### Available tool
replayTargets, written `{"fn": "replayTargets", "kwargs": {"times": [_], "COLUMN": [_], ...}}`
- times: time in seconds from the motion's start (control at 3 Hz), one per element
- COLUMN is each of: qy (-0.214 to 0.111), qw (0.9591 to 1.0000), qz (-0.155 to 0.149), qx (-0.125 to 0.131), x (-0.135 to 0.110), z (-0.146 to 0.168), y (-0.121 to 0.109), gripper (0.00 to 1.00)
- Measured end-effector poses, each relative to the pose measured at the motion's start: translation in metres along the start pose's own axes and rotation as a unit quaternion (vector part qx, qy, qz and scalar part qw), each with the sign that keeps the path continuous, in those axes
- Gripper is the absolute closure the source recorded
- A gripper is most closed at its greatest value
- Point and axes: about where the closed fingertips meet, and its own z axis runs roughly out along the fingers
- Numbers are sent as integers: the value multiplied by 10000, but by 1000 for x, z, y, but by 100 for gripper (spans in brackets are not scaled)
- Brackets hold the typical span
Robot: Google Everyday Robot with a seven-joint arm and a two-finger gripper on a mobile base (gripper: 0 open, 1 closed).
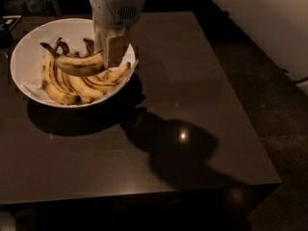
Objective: Pick banana from white bowl
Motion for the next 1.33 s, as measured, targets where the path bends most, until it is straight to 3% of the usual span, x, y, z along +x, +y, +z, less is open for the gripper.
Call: {"fn": "replayTargets", "kwargs": {"times": [1.0, 1.33], "qy": [-796, -823], "qw": [9965, 9962], "qz": [233, 269], "qx": [-93, -112], "x": [-5, -4], "z": [-10, -10], "y": [62, 65], "gripper": [100, 100]}}
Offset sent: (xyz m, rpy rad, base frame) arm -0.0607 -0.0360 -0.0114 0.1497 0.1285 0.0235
